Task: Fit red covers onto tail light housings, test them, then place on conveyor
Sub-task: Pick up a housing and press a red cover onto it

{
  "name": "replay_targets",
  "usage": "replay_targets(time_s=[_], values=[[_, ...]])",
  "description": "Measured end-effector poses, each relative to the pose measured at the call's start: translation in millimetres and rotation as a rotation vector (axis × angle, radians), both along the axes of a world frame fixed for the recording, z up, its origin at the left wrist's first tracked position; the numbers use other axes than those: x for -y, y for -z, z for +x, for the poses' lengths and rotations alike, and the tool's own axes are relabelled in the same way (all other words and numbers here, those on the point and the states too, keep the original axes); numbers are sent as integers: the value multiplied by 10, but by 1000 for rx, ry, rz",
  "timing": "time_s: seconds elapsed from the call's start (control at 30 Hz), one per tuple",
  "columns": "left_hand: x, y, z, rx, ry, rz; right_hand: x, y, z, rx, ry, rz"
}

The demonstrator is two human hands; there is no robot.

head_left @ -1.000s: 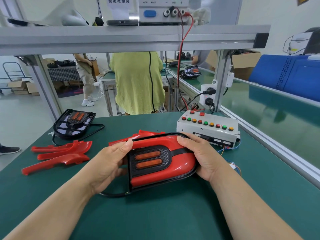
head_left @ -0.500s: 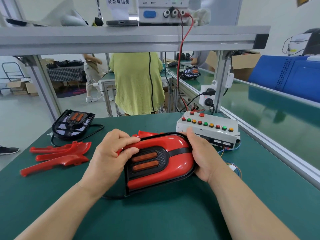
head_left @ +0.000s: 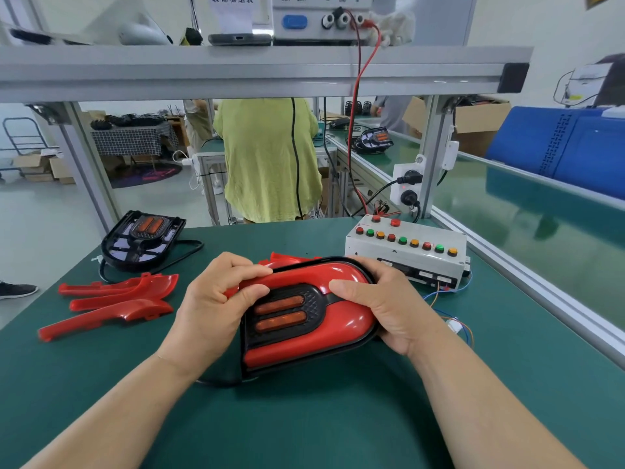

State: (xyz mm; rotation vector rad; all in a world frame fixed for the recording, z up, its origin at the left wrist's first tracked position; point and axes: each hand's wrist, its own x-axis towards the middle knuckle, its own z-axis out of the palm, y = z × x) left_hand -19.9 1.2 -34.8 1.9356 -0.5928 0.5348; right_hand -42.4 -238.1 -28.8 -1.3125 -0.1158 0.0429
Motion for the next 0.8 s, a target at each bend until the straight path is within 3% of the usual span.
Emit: replay_targets(time_s=[0.5,0.63,0.8], values=[[24,27,-40,119,-61,82,30,52,24,-47,-19,51],[45,16,-75,188,-111,176,37,72,40,-82,-12,59],[15,-39,-55,139,-81,301,6,46,75,-145,70,-24]])
